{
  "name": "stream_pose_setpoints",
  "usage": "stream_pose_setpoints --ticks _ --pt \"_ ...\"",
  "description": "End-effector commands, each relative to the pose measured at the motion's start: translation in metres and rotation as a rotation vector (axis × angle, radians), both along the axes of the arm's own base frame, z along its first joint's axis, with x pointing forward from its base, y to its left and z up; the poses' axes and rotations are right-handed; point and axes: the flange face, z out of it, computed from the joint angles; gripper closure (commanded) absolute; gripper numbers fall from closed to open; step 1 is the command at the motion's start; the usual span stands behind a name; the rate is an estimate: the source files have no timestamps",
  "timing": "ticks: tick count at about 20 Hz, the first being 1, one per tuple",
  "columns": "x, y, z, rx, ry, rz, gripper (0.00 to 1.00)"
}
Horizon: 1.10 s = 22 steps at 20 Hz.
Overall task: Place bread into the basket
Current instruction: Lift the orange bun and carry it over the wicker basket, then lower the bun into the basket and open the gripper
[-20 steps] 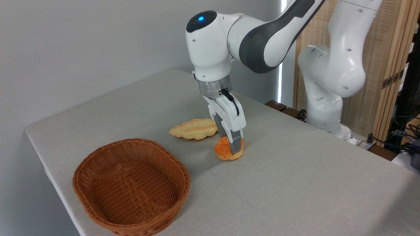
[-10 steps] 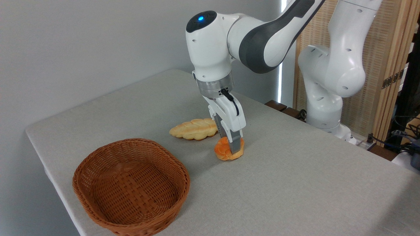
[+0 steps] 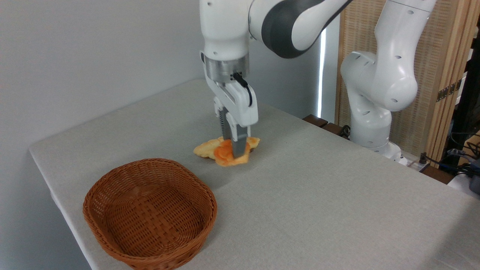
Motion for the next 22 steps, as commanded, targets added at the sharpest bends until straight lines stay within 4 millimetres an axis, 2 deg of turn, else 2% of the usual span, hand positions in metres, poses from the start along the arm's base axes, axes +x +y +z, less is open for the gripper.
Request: stream_pose_setpoints --ticks 1,4,7,9,11,15,18,21,22 --pt "0.039 -0.009 0.025 -0.076 -0.024 0.046 0.57" --pt "0.062 -0.009 0.038 -0.117 -0.047 0.078 0.57" --pt "0.098 -0.019 0.043 -0.142 -0.054 0.118 0.57" --pt "0.122 -0.026 0.039 -0.140 -0.048 0.161 0.57" --pt "0.140 -0.034 0.024 -0.122 -0.034 0.167 0.57" --pt "0.152 -0.044 -0.008 -0.096 0.008 0.152 0.54" --pt "0.155 -0.046 -0.009 -0.104 0.003 0.156 0.51" --pt "0.161 -0.048 -0.005 -0.115 -0.010 0.164 0.38" --pt "0.162 -0.047 -0.003 -0.114 -0.014 0.165 0.27"
